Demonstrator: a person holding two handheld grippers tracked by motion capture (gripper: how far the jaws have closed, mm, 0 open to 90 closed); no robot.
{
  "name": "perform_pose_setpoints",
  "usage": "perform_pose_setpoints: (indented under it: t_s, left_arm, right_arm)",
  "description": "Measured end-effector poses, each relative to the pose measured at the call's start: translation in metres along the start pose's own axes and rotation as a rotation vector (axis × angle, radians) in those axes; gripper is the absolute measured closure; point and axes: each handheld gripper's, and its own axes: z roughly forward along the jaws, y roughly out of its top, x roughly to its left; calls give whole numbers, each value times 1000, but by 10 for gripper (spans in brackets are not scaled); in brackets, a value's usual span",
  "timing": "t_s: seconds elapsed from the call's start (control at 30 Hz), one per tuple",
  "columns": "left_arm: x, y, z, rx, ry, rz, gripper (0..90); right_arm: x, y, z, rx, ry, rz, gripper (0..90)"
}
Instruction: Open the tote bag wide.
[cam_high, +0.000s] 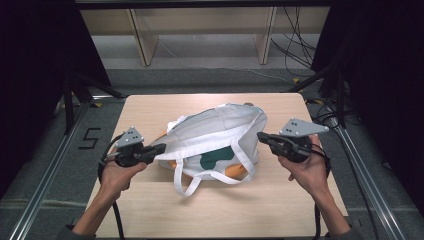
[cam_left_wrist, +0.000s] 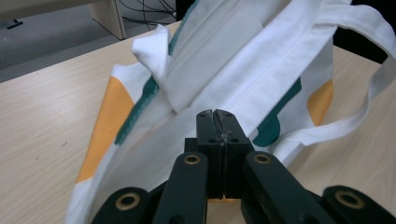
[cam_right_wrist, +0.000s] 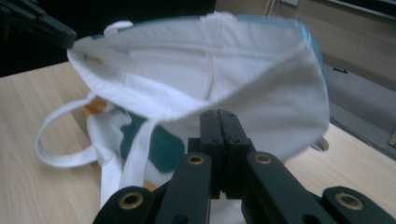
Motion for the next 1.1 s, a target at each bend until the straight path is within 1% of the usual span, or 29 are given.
perform_pose_setpoints:
  t_s: [0.03,0.07,0.1,0.13,0.2,0.23,0.3,0.33,0.4,0.43,0.47,0.53,0.57,0.6,0.63,0.67,0.7,0.73,0.77,0.8,0.83,0.87,0.9,0.93,0.97,1.0,1.03,1.07,1.1]
  left_arm:
    - [1,2,2,3,1,-1,888]
    - [3,3,4,6,2,0,887]
    - [4,5,6,3,-7,-5,887]
    - [4,6,8,11,-2,-15,887]
    - [7,9,12,12,-5,-14,887]
    - [9,10,13,15,-4,-15,886]
    - [11,12,17,17,0,-22,885]
    - [13,13,18,21,2,-24,884]
    - [17,14,23,24,13,-35,883]
    - [19,14,26,26,11,-46,883]
    - [22,14,29,28,9,-54,882]
    - [27,13,34,36,21,-55,883]
    - [30,12,37,46,31,-49,881]
    - [33,12,39,62,47,-45,881]
    - [37,10,43,67,65,-37,881]
    - [41,9,46,80,62,-56,881]
    - [45,7,49,92,59,-65,883]
    - [48,5,53,106,65,-87,886]
    - [51,4,56,117,76,-89,887]
    - [54,2,58,132,87,-82,891]
    - [55,1,61,139,95,-89,892]
    - [58,-1,64,144,90,-101,893]
    - [59,-4,66,151,90,-104,894]
    - [62,-6,68,187,91,-77,894]
    - [63,-9,71,215,105,-61,895]
    - [64,-13,76,270,117,-34,896]
    - [66,-20,82,300,151,-15,896]
    - [71,-25,85,309,160,-46,896]
    - [77,-27,84,289,132,-95,896]
  right_arm:
    - [0,5,3,-19,-15,-2,900]
    - [0,11,5,-8,-4,8,900]
    - [-2,17,8,-14,-7,-10,900]
    - [-4,23,12,-13,-16,-15,900]
    - [-6,33,19,3,-18,-17,900]
    - [-8,38,23,20,-22,-16,900]
    - [-11,46,31,51,-41,-37,900]
    - [-12,49,36,54,-63,-44,900]
    - [-19,52,46,92,-90,-70,900]
    - [-22,51,51,125,-78,-63,900]
    - [-23,50,56,147,-88,-55,900]
    - [-29,45,66,208,-103,-70,900]
    - [-32,41,69,236,-126,-76,900]
    - [-34,37,72,278,-132,-68,900]
    - [-37,32,75,293,-145,-52,900]
    - [-41,27,78,321,-146,-42,900]
    - [-45,21,81,353,-161,-38,900]
    - [-50,15,84,382,-162,-26,900]
    - [-53,7,89,402,-153,10,900]
    - [-58,-1,93,416,-144,27,900]
    - [-61,-10,98,428,-139,47,900]
    - [-64,-18,102,446,-131,68,900]
    - [-66,-27,107,463,-119,73,900]
    - [-65,-36,113,455,-114,115,900]
    - [-66,-42,115,482,-85,125,900]
    - [-66,-49,119,486,-66,126,900]
    - [-64,-55,123,504,-62,131,900]
    - [-61,-60,126,524,-63,122,900]
    - [-60,-65,130,525,-66,103,900]
